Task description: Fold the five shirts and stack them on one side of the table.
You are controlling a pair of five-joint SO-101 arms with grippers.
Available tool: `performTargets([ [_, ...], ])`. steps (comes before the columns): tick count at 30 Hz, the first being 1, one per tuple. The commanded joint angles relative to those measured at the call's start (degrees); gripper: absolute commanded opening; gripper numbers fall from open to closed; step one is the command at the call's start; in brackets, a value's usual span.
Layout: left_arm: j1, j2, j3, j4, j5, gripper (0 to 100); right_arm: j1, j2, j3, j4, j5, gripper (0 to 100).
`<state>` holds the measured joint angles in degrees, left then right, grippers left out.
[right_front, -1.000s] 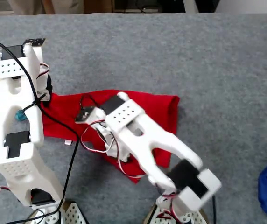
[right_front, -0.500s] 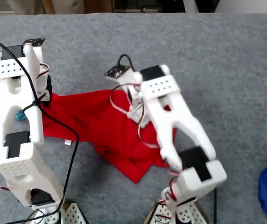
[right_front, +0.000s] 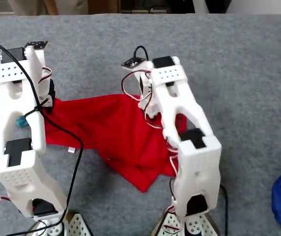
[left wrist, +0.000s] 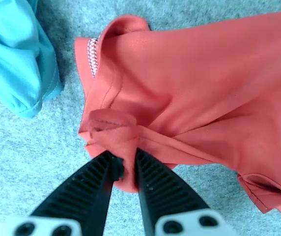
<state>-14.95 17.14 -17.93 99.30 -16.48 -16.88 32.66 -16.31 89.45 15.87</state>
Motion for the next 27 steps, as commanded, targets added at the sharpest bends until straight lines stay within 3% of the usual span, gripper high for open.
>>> performTargets([
  [1,-0.7,-3.7,-0.2,0.5,-0.3,2,2.8,1.9,-6.5,0.1,-1.1,3.6],
  [16,-0.6,-3.6,-0.2,0.5,-0.3,2,8.4,2.3,-16.8,-0.4,1.9,0.8],
  [27,-0.6,-3.7,-0.2,0.6,-0.1,2,8.4,4.9,-26.6,-0.1,9.5,0.6],
])
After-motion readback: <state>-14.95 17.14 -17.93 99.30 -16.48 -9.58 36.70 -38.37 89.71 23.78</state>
